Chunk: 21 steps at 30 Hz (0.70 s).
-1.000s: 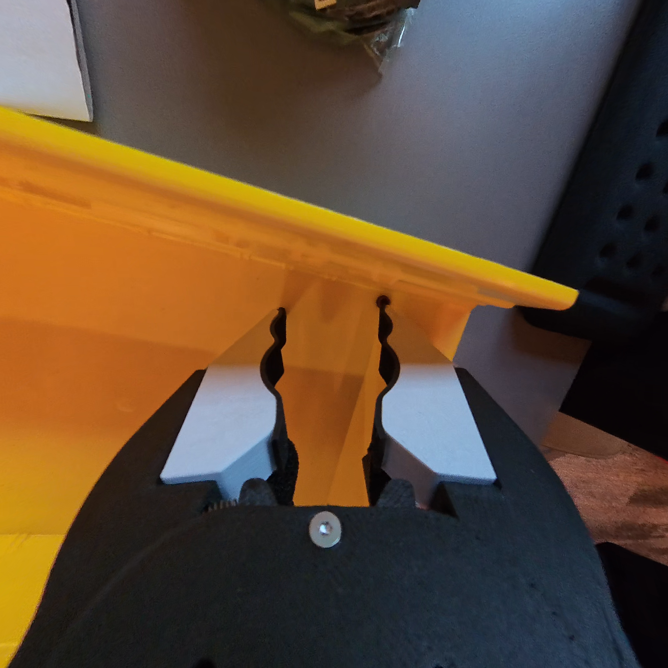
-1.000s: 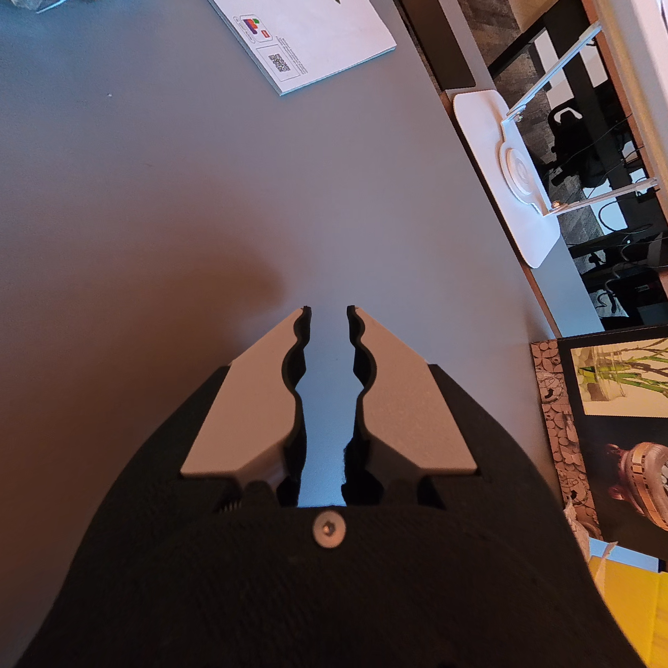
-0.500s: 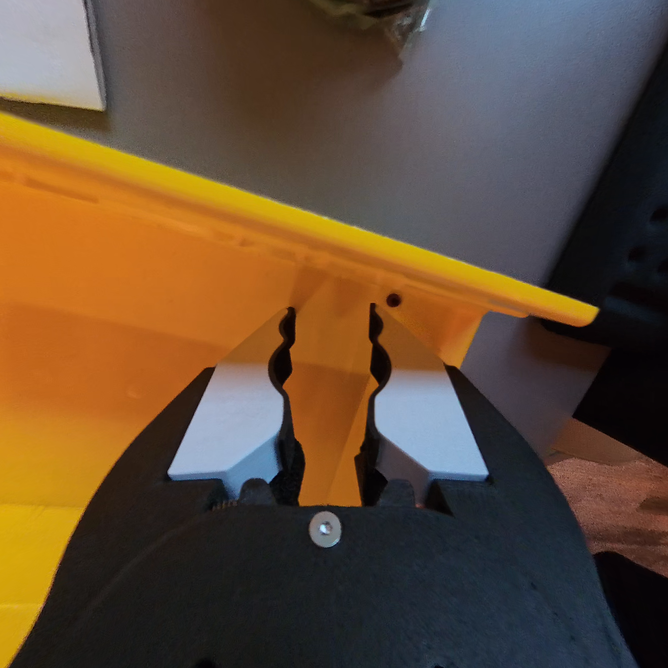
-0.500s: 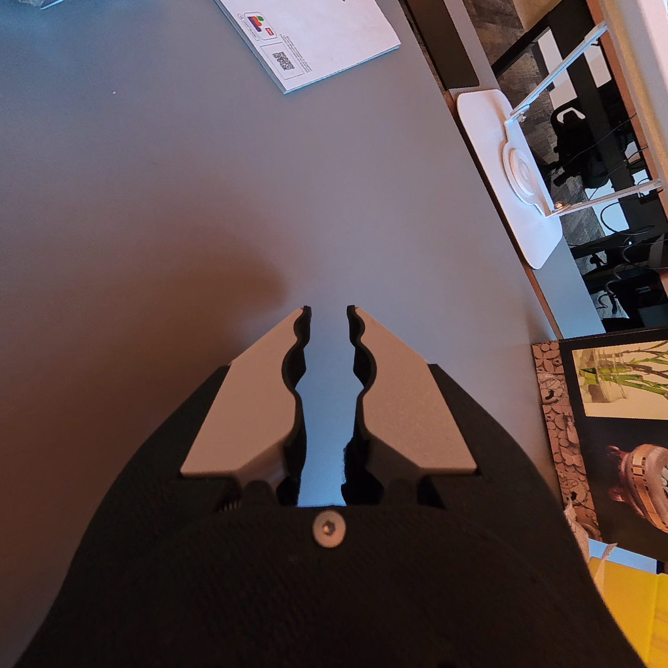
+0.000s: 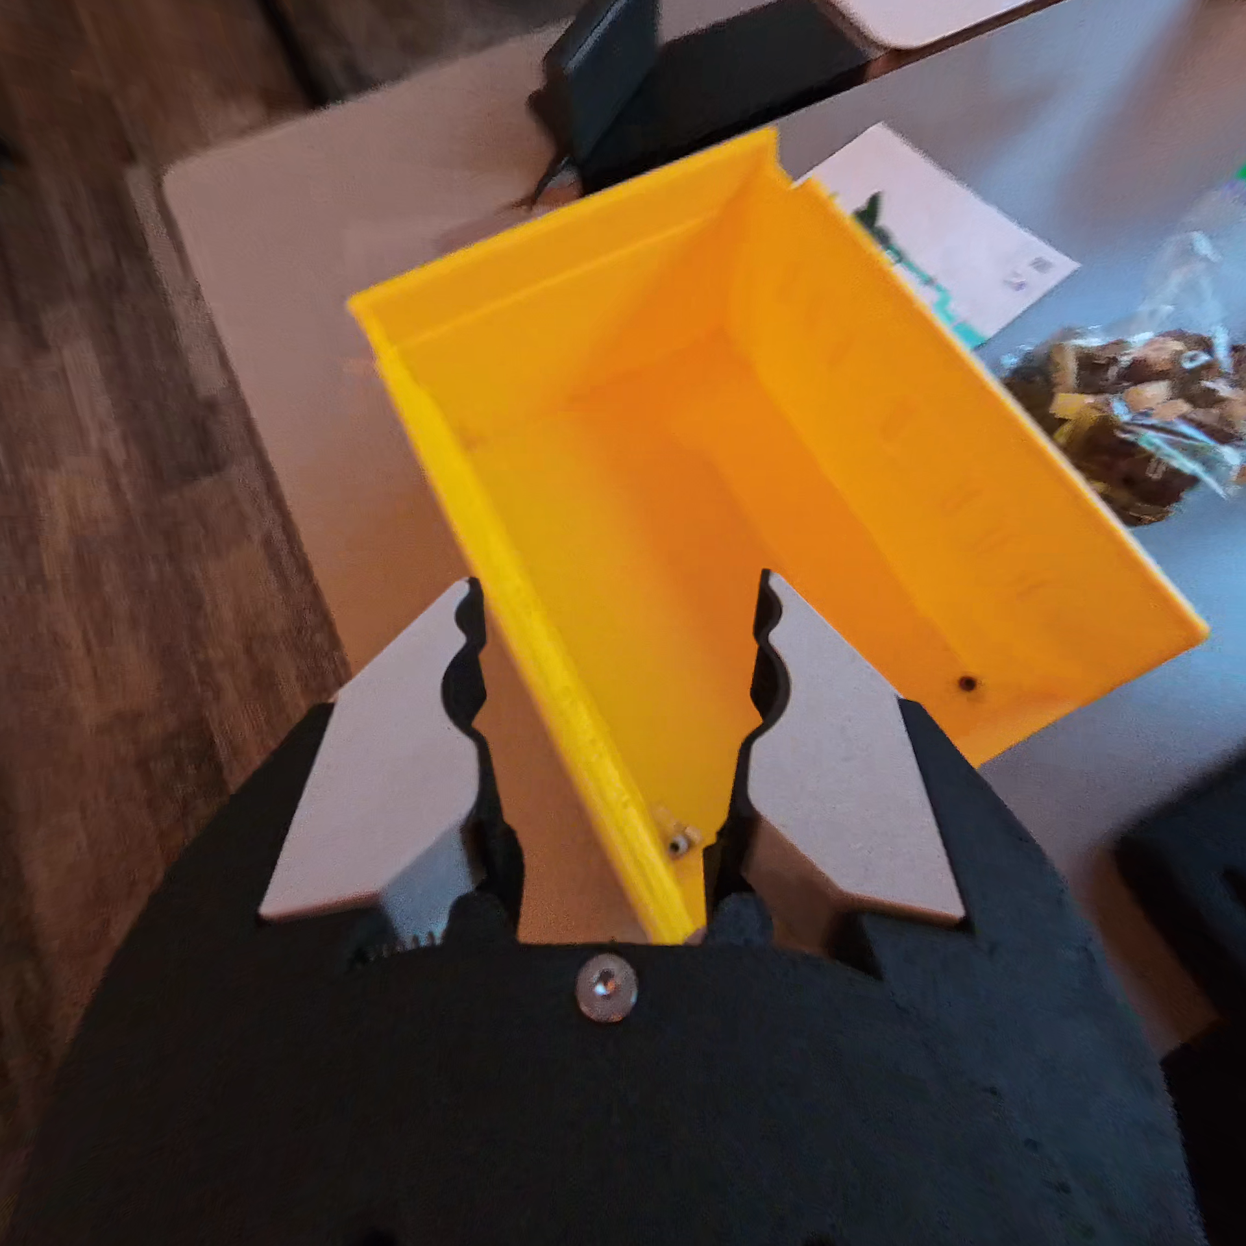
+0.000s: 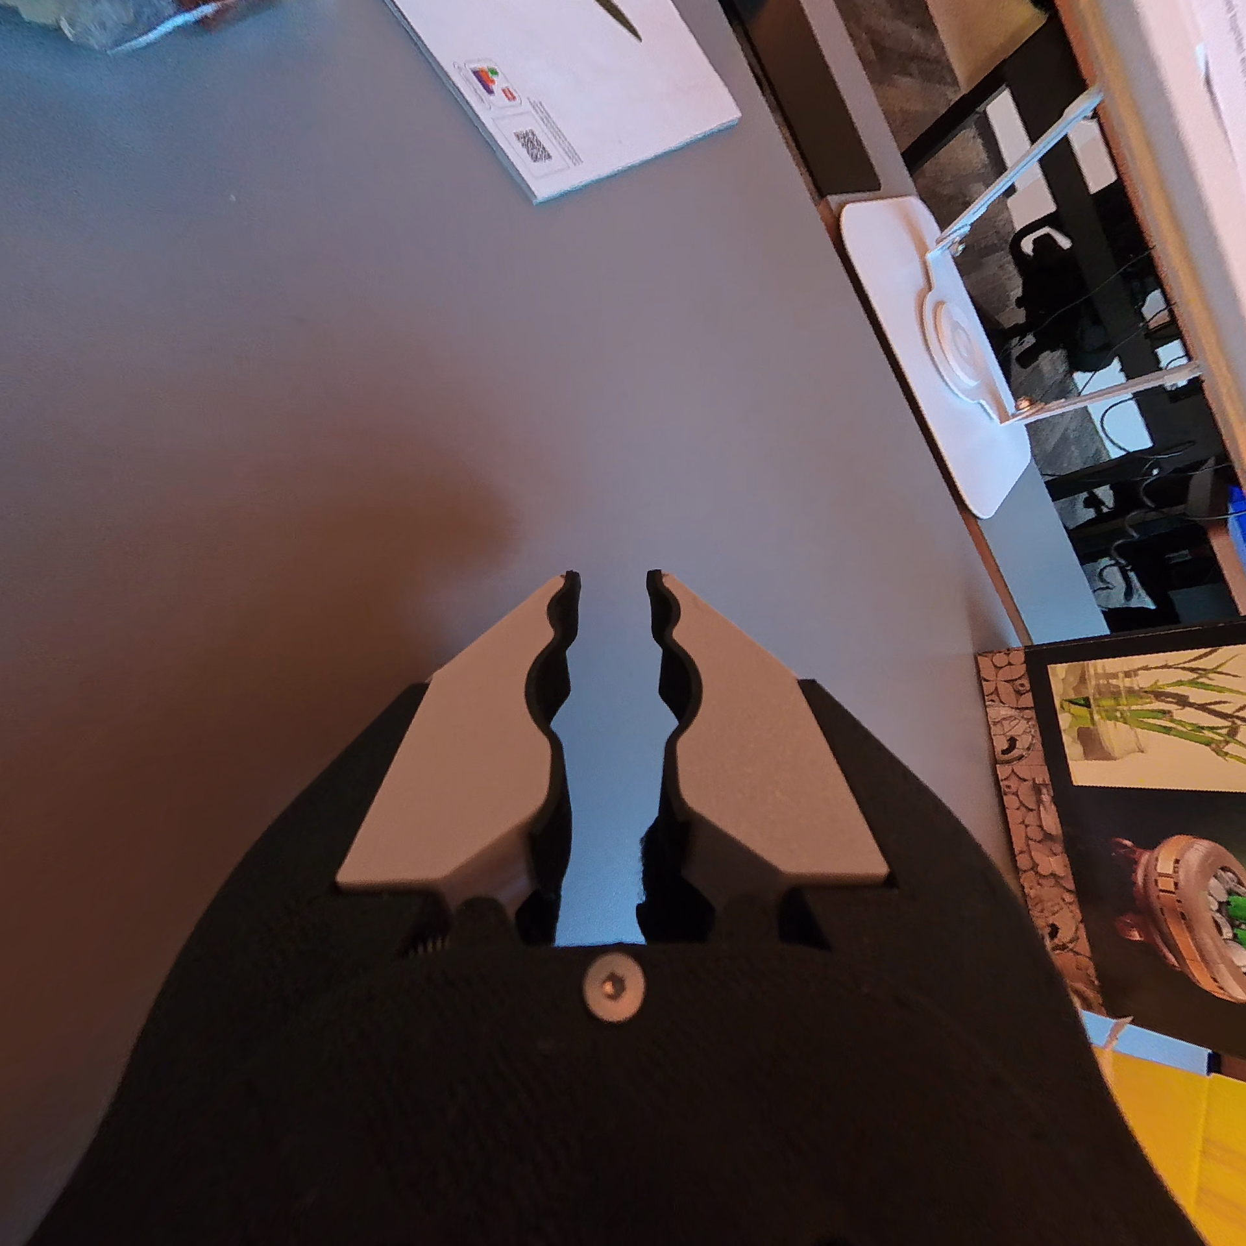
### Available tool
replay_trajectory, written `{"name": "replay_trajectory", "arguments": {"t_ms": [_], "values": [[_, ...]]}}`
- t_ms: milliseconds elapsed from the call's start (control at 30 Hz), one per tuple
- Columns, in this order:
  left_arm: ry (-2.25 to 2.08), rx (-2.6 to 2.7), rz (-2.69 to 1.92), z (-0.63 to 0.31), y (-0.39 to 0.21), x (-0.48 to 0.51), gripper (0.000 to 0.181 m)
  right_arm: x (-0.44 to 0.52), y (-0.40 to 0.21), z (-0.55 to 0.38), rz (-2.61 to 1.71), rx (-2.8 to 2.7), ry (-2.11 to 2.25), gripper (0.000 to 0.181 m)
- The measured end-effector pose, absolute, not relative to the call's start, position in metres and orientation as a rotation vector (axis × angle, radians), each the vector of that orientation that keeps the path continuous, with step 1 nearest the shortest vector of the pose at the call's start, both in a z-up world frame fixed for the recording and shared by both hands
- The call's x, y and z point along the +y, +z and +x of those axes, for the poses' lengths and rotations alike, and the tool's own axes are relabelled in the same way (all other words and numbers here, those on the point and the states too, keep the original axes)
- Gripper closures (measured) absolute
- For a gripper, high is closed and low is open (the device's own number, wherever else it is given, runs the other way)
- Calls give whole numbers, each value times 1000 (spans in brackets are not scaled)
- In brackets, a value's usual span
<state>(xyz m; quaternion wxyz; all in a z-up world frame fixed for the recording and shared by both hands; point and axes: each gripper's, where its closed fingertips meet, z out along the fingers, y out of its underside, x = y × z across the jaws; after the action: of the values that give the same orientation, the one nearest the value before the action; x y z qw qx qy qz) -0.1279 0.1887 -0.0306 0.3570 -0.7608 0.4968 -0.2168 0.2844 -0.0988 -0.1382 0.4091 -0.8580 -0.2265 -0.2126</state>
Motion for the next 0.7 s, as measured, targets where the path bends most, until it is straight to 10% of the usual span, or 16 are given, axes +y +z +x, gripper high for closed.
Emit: {"name": "replay_trajectory", "arguments": {"t_ms": [533, 700], "values": [[-311, 1303, -2561, -179, -123, 196, 118, -97, -119, 268, -2072, -605, -542, 161], [-424, 1256, -2723, -172, -135, 185, 177, -97, -115, 261, -2046, -635, -545, 161]]}}
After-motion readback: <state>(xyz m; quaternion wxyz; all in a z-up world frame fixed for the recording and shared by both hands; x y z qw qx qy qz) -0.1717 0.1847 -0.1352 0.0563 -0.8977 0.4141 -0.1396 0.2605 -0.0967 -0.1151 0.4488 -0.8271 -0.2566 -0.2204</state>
